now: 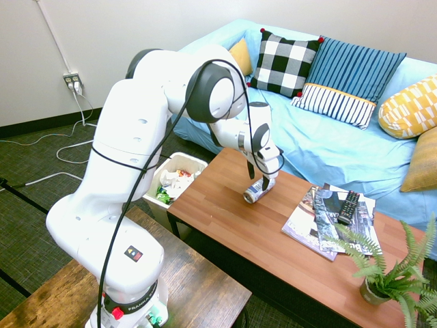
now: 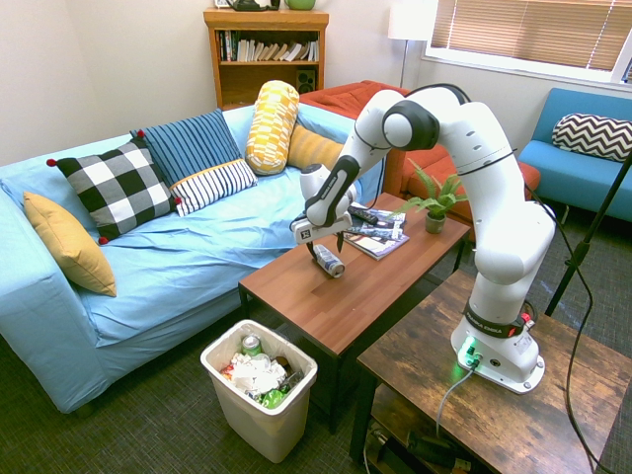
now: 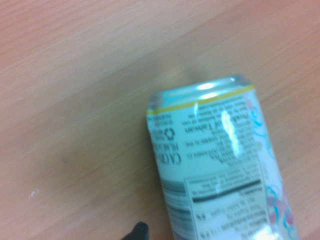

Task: Throw the can in the trash bin

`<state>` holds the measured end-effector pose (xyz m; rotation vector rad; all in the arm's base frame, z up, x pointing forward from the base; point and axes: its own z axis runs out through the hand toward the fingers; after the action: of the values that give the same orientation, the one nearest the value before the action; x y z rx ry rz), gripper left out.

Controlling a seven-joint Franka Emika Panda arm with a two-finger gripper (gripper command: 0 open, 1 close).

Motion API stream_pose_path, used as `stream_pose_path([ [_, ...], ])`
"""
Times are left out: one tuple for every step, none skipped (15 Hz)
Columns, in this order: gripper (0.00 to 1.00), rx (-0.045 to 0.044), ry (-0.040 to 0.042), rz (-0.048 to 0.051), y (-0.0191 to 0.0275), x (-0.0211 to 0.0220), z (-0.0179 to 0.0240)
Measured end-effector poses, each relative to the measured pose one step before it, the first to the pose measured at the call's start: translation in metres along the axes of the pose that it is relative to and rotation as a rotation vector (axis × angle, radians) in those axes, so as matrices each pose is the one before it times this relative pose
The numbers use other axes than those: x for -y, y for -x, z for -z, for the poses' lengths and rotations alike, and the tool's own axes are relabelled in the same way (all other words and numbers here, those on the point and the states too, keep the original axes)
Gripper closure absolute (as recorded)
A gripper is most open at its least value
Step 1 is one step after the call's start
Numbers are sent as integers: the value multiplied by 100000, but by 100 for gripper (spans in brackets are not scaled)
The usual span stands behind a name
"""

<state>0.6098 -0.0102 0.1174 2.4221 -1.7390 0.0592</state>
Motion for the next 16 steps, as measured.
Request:
stream_pose_path([
  [100, 439, 21, 222, -228, 430, -567],
  [100, 556, 78, 297, -234, 334, -385],
  [100, 575, 236, 71, -290, 268, -335],
  [100, 466, 301, -32, -301, 222, -304],
  [100, 265, -33, -36, -262, 189, -222],
  [100, 202, -124, -161, -197, 143, -168],
  [100, 232, 28, 16, -79, 26, -140],
  [100, 35, 155, 109, 26, -27, -132],
  [100, 75, 54, 31, 84, 3, -115],
  [100, 354, 7, -98, 95, -8, -145],
  [100, 392, -267, 149, 35, 8, -94],
  [100, 195, -168, 187, -11, -26, -40],
  [100, 136, -221, -44, -92, -60, -37],
  [100, -21, -593, 82, -127, -36, 0],
  [100, -227, -777, 378, -98, -19, 115],
  [100, -447, -1083, 583, 33, 92, 509],
])
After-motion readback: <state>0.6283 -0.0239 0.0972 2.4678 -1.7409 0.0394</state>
